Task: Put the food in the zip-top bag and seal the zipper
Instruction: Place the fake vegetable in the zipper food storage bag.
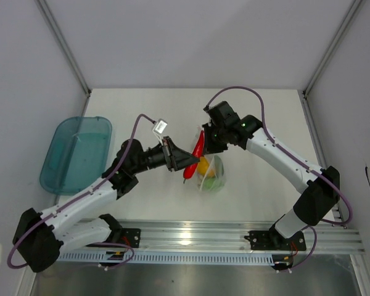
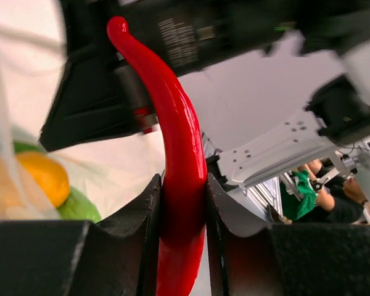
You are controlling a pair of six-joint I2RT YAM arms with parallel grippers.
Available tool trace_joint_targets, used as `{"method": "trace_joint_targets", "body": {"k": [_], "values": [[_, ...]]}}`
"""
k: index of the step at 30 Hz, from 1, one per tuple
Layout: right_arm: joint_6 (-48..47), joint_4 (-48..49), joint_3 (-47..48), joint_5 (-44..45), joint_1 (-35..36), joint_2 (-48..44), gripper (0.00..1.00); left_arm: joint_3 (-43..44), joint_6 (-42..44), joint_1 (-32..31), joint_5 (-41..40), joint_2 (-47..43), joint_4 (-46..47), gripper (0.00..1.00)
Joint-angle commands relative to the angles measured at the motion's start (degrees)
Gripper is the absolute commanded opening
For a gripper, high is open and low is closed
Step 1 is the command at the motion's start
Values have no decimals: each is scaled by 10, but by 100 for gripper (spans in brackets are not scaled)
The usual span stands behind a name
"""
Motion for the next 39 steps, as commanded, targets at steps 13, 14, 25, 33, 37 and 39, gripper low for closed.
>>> {"method": "trace_joint_targets", "body": {"k": [13,14,25,33,37,39], "values": [[28,7,25,27,10,-21,0,59,-145,-17,-134,86,-173,1],[27,6,28,25,12,-20,0,66,-144,-18,-145,94,-193,1],[30,2,39,21,18,-17,0,253,-158,-52,-267,188,-411,6],[31,-2,38,21,22,-24,0,271,-105,-70,-315,201,-400,78],[27,-7,40,24,22,-26,0,251,43,-91,-257,152,-298,100],[24,-13,41,27,21,-31,0,196,103,-110,-257,107,-211,99]]}}
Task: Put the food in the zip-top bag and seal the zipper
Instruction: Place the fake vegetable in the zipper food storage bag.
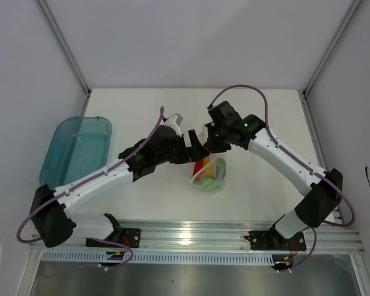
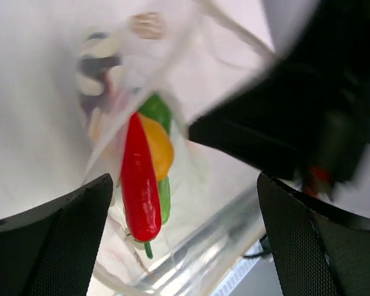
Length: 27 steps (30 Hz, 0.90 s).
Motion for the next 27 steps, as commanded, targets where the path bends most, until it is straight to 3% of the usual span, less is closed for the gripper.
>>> {"method": "trace_joint_targets", "body": {"k": [1,5,9,12,18,23,27], "values": [[6,19,27,-30,11,-24,0,-58,167,-41,24,-97,213,100],[4,13,26,-31,10,-32,0,-119,241,-43,-40,-221,252,100],[5,14,22,-38,7,-38,0,-143,327,-44,12,-277,229,99],[14,21,21,-43,1,-42,0,-172,343,-43,27,-316,210,100],[42,43,15,-50,-14,-47,0,-214,307,-57,55,-325,163,99],[58,67,5,-59,-24,-57,0,-220,283,-81,-54,-323,126,100],[77,80,-14,-59,-29,-69,0,-232,272,-81,-5,-315,158,99]]}}
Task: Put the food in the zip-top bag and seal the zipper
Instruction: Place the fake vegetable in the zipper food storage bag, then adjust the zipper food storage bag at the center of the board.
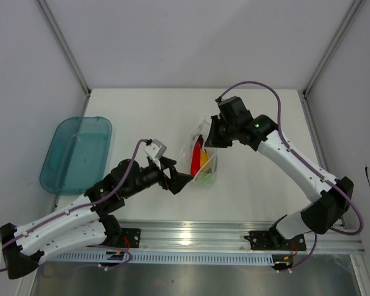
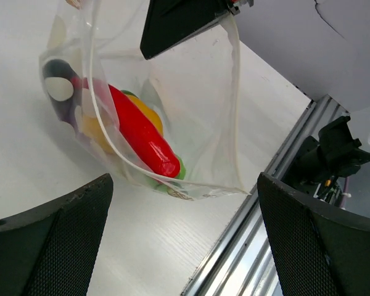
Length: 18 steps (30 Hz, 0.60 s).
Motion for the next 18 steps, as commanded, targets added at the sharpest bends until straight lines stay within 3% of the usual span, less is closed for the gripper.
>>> {"method": "trace_joint_targets", "body": {"k": [1,9,18], "values": [[35,40,-10,-5,-4,-34,0,-1,-25,-6,28,6,25,99],[75,71,-51,-4,-9,-33,0,4,-13,-99,-50,50,82,99],[106,86,-59,1,-9,-41,0,98,-47,-139,-184,158,-54,100]]}}
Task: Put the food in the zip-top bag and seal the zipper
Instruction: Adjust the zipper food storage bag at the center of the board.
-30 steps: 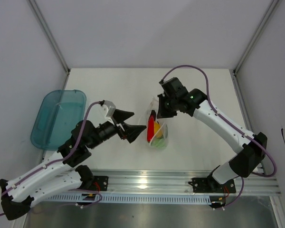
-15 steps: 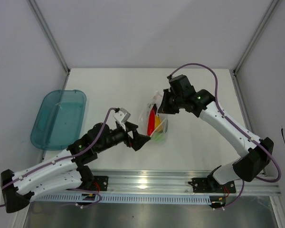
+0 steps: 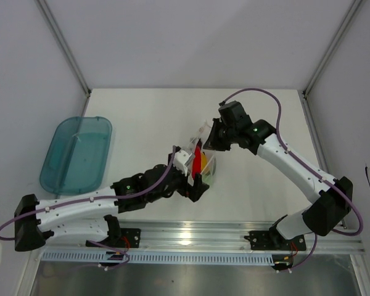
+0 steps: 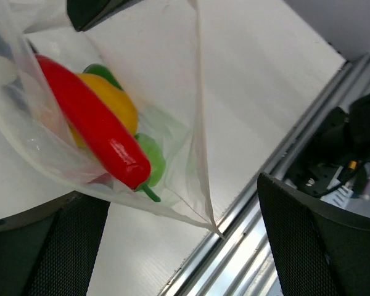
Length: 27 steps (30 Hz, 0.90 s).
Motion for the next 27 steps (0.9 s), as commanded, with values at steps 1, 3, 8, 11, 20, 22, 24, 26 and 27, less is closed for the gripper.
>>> {"method": "trace_joint_targets", "body": {"k": [1,3,8,11,20,22,24,26,27], "values": [[24,31,4,11,-3,-23,0,56,-27,-21,-125,21,-72,100],[28,32,4,12,-3,-26,0,63,-32,-41,-158,28,-88,100],[35,41,2,14,-3,-23,0,60,-38,-53,-169,46,-63,100],[39,42,2,14,-3,-22,0,66,-51,-57,-192,48,-77,100],[40,51,-13,11,-3,-30,0,35,-85,-60,-239,-21,-75,99],[44,54,-14,10,-3,-31,0,31,-80,-60,-222,-9,-65,100],[44,56,-14,11,-2,-30,0,37,-80,-60,-208,7,-66,100],[46,55,-13,11,-3,-30,0,59,-85,-60,-199,27,-83,99],[46,56,-13,13,-3,-29,0,63,-83,-60,-188,43,-86,99]]}}
